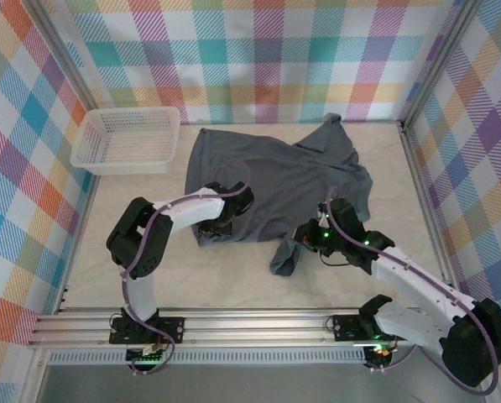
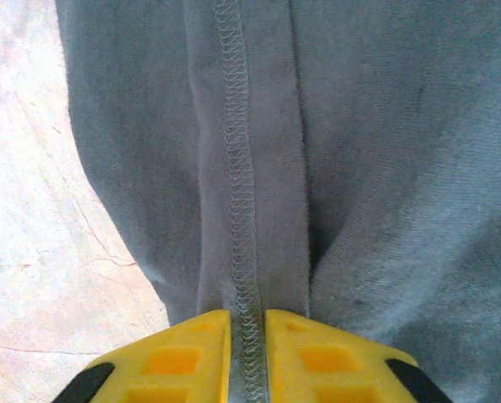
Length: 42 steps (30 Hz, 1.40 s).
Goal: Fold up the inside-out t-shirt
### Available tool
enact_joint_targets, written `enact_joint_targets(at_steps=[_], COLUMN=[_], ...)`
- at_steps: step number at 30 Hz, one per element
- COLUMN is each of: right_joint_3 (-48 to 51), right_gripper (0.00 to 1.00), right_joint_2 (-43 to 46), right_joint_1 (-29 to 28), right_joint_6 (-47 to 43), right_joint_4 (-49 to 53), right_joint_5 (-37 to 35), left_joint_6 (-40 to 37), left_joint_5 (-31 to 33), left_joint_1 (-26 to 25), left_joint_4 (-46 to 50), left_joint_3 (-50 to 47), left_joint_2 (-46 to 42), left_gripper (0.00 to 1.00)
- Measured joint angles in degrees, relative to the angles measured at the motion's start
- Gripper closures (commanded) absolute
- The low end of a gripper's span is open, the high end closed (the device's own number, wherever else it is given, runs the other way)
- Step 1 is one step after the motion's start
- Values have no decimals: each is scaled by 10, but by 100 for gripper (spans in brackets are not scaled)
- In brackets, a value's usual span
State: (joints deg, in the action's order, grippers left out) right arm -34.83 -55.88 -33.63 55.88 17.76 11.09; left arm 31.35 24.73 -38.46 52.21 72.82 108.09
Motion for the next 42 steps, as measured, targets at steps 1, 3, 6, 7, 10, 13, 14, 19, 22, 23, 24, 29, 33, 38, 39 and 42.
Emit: enact_joint_targets(at_steps=[1,3,6,7,10,13,14,19,22,23,24,29,33,38,39,42], right_joint_3=[0,0,0,0,0,0,0,0,0,0,-1,-5,-15,-60,-78,-137], right_gripper=[100,100,100,100,100,100,100,100,100,100,100,100,100,100,100,100], right_joint_2=[4,11,16,16,16,16,16,16,16,16,16,16,16,21,24,38], right_joint_1=[0,0,0,0,0,0,0,0,0,0,0,0,1,7,9,15], right_joint_6=[0,0,0,0,0,0,0,0,0,0,0,0,0,-14,-21,-42], right_joint_4=[4,9,15,16,18,19,19,27,32,33,34,38,49,92,105,141], right_joint_5=[-1,-2,-2,-2,-2,-3,-3,-9,-11,-13,-13,-15,-17,-35,-44,-73], left_joint_6=[-1,-8,-29,-36,-44,-48,-49,-59,-66,-68,-70,-75,-83,-85,-86,-87], left_joint_5=[0,-2,-34,-51,-83,-82,-81,-66,-53,-51,-47,-45,-45,-58,-61,-73], left_joint_1=[2,7,12,12,12,12,12,13,16,17,18,29,37,44,47,57], left_joint_4=[0,-5,-37,-52,-77,-71,-70,-60,-53,-51,-48,-43,-43,-39,-38,-35], left_joint_3=[0,-1,-11,-17,-24,-12,-7,1,1,0,0,-5,-6,-5,-4,9], left_joint_2=[0,0,-4,-7,-13,-7,-2,13,13,13,13,12,11,-26,-47,-111], left_gripper=[88,85,71,67,68,70,72,81,84,85,85,97,100,100,100,100])
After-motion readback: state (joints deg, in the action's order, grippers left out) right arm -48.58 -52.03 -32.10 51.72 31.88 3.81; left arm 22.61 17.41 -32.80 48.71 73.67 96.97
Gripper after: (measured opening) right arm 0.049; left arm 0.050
